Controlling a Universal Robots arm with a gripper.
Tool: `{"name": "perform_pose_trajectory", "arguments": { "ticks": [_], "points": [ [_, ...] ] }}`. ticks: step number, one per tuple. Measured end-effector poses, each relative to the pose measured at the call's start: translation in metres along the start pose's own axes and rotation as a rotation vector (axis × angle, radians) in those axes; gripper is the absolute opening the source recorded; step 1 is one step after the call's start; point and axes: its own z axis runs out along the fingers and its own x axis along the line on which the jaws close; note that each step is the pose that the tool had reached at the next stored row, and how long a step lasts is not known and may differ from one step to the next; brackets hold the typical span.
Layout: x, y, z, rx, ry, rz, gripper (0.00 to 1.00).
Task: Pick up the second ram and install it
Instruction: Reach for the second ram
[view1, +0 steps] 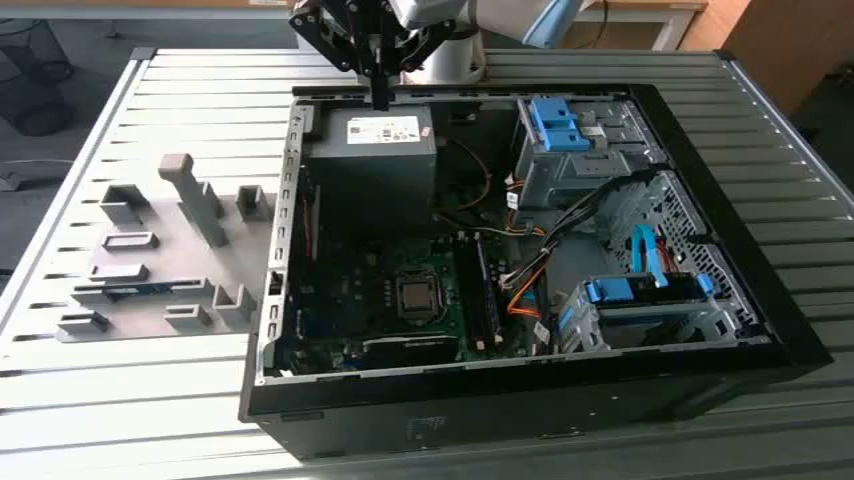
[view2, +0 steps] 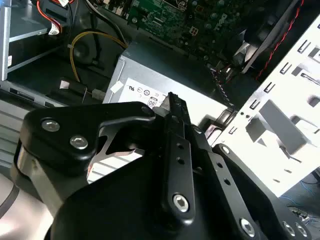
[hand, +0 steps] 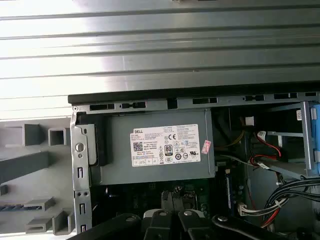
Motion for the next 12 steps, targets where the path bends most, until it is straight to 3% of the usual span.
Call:
{"name": "perform_pose_trajectory", "arguments": {
  "ticks": [12],
  "points": [
    [0.0037,-0.0003,-0.0001,0.0000,0.0000,0.000,0.11]
  ]
}}
